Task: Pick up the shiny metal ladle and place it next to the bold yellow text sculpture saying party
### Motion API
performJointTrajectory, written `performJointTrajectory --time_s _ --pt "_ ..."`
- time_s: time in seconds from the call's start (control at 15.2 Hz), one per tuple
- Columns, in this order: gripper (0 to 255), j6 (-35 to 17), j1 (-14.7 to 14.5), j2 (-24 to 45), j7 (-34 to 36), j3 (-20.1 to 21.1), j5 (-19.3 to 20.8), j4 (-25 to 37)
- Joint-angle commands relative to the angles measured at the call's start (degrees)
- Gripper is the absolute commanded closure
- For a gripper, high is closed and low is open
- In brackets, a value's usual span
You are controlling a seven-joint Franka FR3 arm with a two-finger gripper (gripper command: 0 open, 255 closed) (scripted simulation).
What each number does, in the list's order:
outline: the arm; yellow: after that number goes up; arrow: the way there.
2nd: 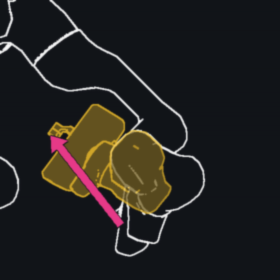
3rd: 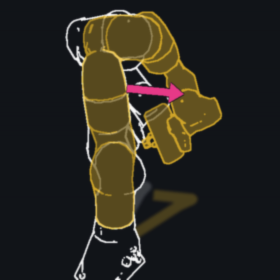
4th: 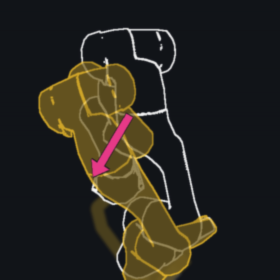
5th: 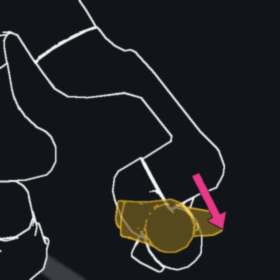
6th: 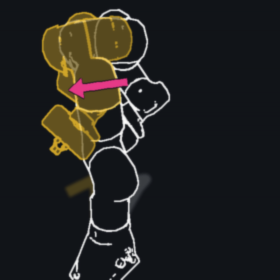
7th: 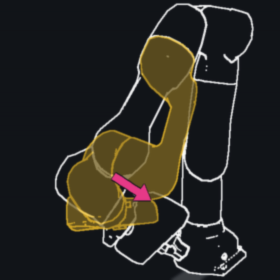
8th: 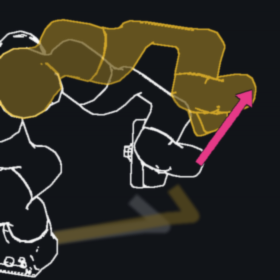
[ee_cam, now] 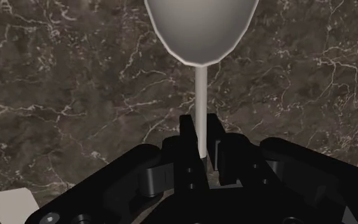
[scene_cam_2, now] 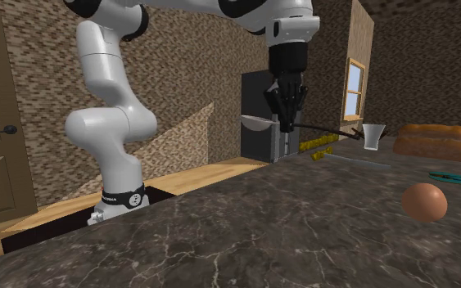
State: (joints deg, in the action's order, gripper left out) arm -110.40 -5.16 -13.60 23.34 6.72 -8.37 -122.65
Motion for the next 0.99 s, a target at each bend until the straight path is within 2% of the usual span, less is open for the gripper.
performJointTrajectory --time_s 0.0,0.46,0.92 --pt "255 -0.36 -1.3 -0.12 3.11 1.95 -0.44 -0.09" --pt "255 -1.51 -5.25 2.26 13.12 8.29 -1.0 2.4" --pt "255 -2.29 -9.08 7.64 23.72 14.42 0.43 8.06"
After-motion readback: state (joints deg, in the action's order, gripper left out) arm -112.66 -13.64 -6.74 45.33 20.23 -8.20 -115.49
